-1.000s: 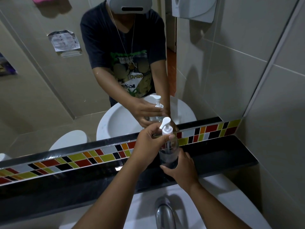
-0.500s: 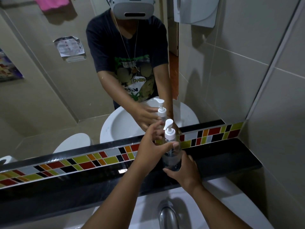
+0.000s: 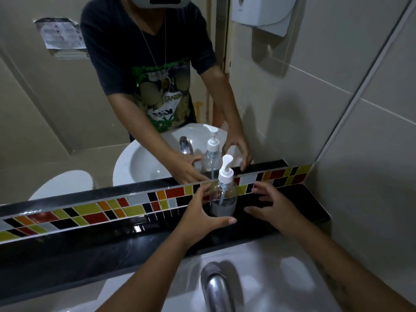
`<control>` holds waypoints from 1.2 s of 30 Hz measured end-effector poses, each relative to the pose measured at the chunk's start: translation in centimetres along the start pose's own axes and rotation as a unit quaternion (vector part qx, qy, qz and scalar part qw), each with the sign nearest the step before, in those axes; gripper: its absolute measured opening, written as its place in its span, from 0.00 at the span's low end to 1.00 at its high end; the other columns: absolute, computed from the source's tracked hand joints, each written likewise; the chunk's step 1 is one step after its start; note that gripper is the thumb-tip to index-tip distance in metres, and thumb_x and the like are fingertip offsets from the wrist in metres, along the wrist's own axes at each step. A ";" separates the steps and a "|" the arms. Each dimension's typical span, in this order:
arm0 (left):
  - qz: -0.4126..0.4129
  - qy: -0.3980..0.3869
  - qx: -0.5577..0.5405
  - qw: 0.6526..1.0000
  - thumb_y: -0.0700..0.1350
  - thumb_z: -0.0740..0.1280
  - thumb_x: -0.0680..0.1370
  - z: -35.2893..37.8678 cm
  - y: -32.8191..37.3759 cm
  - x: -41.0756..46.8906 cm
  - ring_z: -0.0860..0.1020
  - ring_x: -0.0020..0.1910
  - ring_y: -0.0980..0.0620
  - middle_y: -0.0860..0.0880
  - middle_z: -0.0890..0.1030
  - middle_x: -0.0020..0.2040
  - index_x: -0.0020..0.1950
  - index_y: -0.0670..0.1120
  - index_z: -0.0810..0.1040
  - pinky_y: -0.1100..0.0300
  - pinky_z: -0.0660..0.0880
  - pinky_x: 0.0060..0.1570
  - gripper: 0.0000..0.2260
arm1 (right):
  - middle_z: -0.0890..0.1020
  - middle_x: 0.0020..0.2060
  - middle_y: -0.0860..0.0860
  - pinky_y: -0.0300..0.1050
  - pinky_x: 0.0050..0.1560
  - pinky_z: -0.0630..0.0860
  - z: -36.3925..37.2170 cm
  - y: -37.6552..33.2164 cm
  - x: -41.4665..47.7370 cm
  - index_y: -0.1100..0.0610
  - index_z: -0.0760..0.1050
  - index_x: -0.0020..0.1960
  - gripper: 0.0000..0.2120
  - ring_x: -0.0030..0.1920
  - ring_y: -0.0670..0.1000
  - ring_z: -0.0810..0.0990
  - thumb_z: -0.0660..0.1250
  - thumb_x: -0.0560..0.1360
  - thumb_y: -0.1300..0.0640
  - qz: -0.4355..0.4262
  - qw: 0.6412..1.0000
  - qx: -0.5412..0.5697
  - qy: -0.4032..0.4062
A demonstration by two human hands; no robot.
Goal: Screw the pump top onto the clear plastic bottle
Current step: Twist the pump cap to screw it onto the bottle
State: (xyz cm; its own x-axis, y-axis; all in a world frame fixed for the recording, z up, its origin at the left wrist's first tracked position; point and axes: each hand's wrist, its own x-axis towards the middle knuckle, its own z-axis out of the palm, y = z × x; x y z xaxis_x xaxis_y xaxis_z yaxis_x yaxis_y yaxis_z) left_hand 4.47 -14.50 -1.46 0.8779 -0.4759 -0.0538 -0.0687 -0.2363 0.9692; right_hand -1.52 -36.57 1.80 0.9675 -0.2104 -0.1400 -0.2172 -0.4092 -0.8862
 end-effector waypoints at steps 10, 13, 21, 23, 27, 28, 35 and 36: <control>0.063 0.025 0.038 0.997 0.57 0.88 0.59 1.9 -4.5 1.7 0.74 0.71 0.60 0.58 0.75 0.72 0.75 0.61 0.65 0.58 0.76 0.69 0.50 | 0.76 0.61 0.36 0.41 0.58 0.71 1.2 -7.8 -1.7 0.41 0.71 0.65 0.31 0.61 0.39 0.72 0.76 0.65 0.48 -0.098 0.993 0.028 0.064; 0.064 0.040 0.059 0.995 0.61 0.86 0.60 1.9 -5.2 1.8 0.77 0.69 0.58 0.57 0.77 0.70 0.74 0.61 0.66 0.54 0.79 0.66 0.47 | 0.77 0.61 0.38 0.41 0.59 0.72 2.8 -8.1 -1.1 0.43 0.72 0.66 0.29 0.62 0.40 0.73 0.75 0.67 0.47 -0.095 0.992 0.048 0.067; 0.067 0.058 0.144 0.986 0.62 0.80 0.67 2.1 -5.8 2.3 0.78 0.61 0.56 0.57 0.79 0.62 0.66 0.58 0.73 0.50 0.80 0.59 0.31 | 0.80 0.49 0.36 0.39 0.55 0.77 4.8 -8.5 -0.7 0.47 0.76 0.61 0.17 0.53 0.38 0.78 0.71 0.72 0.53 -0.077 0.987 0.079 0.119; 0.075 0.060 0.155 0.983 0.61 0.80 0.68 2.1 -5.9 2.3 0.77 0.62 0.55 0.57 0.79 0.62 0.66 0.57 0.73 0.50 0.80 0.59 0.31 | 0.81 0.51 0.40 0.45 0.57 0.77 5.0 -8.4 -0.8 0.48 0.78 0.58 0.15 0.54 0.41 0.78 0.71 0.72 0.52 -0.084 0.985 0.062 0.137; 0.080 0.065 0.174 0.979 0.60 0.81 0.69 2.1 -6.0 2.3 0.77 0.61 0.55 0.55 0.79 0.61 0.65 0.56 0.74 0.52 0.80 0.58 0.29 | 0.80 0.52 0.42 0.45 0.56 0.77 5.1 -8.7 -0.9 0.48 0.77 0.56 0.13 0.54 0.42 0.77 0.71 0.72 0.52 -0.094 0.983 0.021 0.158; 0.081 0.065 0.178 0.979 0.60 0.81 0.69 2.1 -5.9 2.3 0.76 0.61 0.55 0.55 0.79 0.62 0.65 0.56 0.73 0.53 0.80 0.58 0.29 | 0.79 0.52 0.43 0.42 0.54 0.76 5.0 -8.7 -1.0 0.48 0.77 0.57 0.14 0.54 0.41 0.75 0.71 0.72 0.52 -0.099 0.981 0.000 0.166; 0.091 0.067 0.199 0.974 0.60 0.80 0.69 2.2 -5.7 2.0 0.76 0.63 0.54 0.54 0.80 0.64 0.68 0.55 0.72 0.51 0.78 0.61 0.32 | 0.77 0.48 0.39 0.40 0.52 0.74 5.1 -9.1 -1.2 0.49 0.77 0.58 0.14 0.50 0.40 0.75 0.71 0.72 0.51 -0.100 0.978 -0.051 0.178; 0.090 0.067 0.201 0.973 0.60 0.80 0.69 2.2 -5.6 2.0 0.76 0.63 0.54 0.54 0.80 0.64 0.69 0.54 0.72 0.50 0.78 0.62 0.32 | 0.76 0.49 0.41 0.39 0.51 0.74 4.9 -9.3 -1.2 0.50 0.77 0.58 0.15 0.50 0.41 0.74 0.70 0.72 0.51 -0.102 0.977 -0.070 0.174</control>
State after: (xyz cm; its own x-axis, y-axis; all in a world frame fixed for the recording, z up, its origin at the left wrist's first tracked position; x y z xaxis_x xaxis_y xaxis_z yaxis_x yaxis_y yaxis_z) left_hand 5.57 -15.96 -7.56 0.8862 -0.4324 0.1664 -0.3837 -0.4836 0.7867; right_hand -0.01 -28.15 7.98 0.8952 -0.3910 0.2136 -0.0639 -0.5872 -0.8069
